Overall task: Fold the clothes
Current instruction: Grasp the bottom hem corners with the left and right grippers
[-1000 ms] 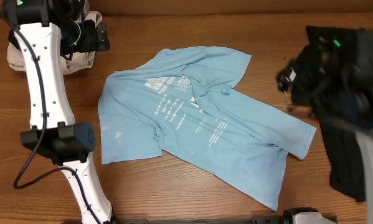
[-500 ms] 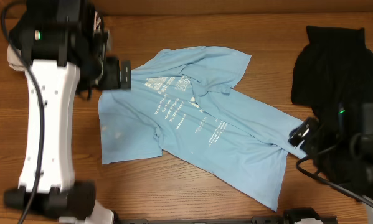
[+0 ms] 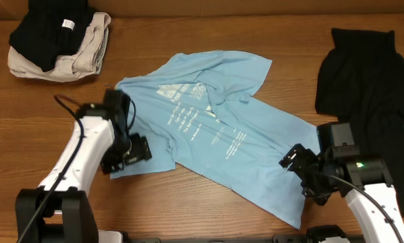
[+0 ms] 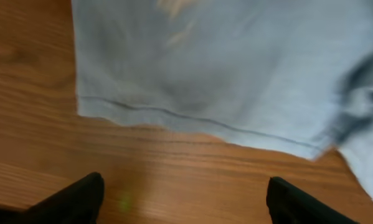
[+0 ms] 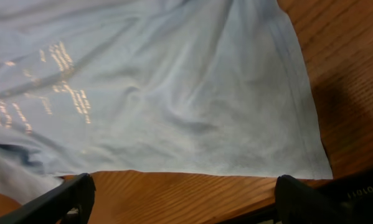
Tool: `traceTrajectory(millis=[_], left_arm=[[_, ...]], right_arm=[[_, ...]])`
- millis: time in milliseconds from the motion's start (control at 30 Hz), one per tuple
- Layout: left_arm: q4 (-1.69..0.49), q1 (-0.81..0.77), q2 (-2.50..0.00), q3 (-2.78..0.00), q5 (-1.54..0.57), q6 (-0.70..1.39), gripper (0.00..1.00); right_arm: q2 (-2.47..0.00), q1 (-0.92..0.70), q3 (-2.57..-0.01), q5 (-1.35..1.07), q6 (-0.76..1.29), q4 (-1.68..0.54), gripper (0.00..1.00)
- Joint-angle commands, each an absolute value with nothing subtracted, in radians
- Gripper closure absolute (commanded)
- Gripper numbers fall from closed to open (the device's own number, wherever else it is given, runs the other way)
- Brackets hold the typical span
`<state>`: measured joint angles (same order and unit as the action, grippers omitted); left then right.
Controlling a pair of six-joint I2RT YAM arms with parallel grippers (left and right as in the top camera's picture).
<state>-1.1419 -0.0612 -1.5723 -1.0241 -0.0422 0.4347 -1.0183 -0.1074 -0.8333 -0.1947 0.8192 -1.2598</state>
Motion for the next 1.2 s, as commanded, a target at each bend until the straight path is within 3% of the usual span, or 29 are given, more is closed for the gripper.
traceTrajectory(millis=[0,467,633,1167], left_arm=[[-1.057,-0.057,-1.549,-0.896,-0.045,0.575,0.24],[-0.652,-0.059,-1.550,-0.672,-0.062,0.577,0.41],[-0.622,-0.059,-1.550,-0.655,-0.023,0.577,0.95],[-0.662,-0.059,-1.550,-0.825,-0.018,0.474,0.96]], right_arm=[[-1.027,-0.113,-0.768,-0.209,0.831,-1.220,0.04],[-1.028,-0.113,-0.659,-0.171,0.832,-1.107,0.04],[-1.028,-0.113,-0.659,-0.166,0.839,-1.111,0.05],[-1.033,-0.113,-0.548,-0.237,1.002,-1.194,0.16]])
